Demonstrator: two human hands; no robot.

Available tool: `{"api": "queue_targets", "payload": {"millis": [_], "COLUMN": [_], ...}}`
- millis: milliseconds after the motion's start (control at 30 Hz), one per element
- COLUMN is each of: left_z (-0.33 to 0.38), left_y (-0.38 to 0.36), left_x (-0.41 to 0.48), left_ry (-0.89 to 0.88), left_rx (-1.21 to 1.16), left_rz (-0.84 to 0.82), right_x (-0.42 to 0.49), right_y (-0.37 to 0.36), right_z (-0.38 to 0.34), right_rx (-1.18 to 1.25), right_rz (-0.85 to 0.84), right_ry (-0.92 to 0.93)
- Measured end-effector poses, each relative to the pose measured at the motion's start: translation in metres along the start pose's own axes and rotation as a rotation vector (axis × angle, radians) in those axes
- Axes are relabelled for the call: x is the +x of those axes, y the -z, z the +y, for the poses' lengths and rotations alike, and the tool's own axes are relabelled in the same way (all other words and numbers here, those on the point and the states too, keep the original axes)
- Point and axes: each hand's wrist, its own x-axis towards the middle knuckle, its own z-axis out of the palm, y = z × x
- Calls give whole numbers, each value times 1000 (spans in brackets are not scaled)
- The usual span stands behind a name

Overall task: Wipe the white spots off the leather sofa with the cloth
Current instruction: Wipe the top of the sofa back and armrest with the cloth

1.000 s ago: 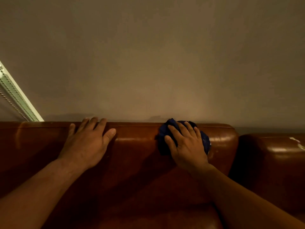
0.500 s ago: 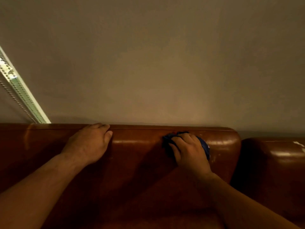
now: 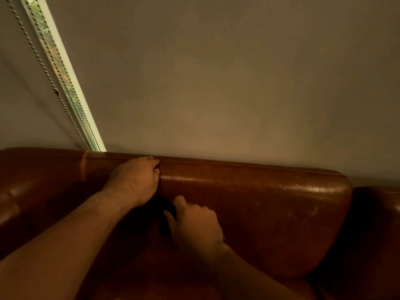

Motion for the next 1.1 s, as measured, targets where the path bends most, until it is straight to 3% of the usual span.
{"api": "queue_targets", "payload": {"millis": [167, 500, 667, 767, 833, 933, 1000, 1100], "left_z": [-2, 2, 35, 61, 80, 109, 122, 127], "left_y": [-3, 0, 9, 7, -3, -13, -21, -32], "left_x": [0, -2, -3, -5, -4, -3, -3, -4], "left_ry": [33, 72, 190, 217, 106, 11, 13, 39], "left_rx": [-29, -49, 52, 71, 62, -29, -72, -66], "left_rz": [6, -46, -123, -40, 32, -14, -33, -29], "right_x": [13, -13, -44, -59, -66, -63, -51, -36], "right_y": [-2, 31, 53, 78, 102, 135, 145, 128], "right_z": [1, 62, 91, 114, 131, 160, 179, 204], "right_rx": [-52, -141, -100, -86, -50, 64, 68, -82], "right_rz": [58, 198, 308, 347, 488, 687, 646, 153], "right_ry": [-1, -175, -187, -248, -255, -222, -228, -314]}}
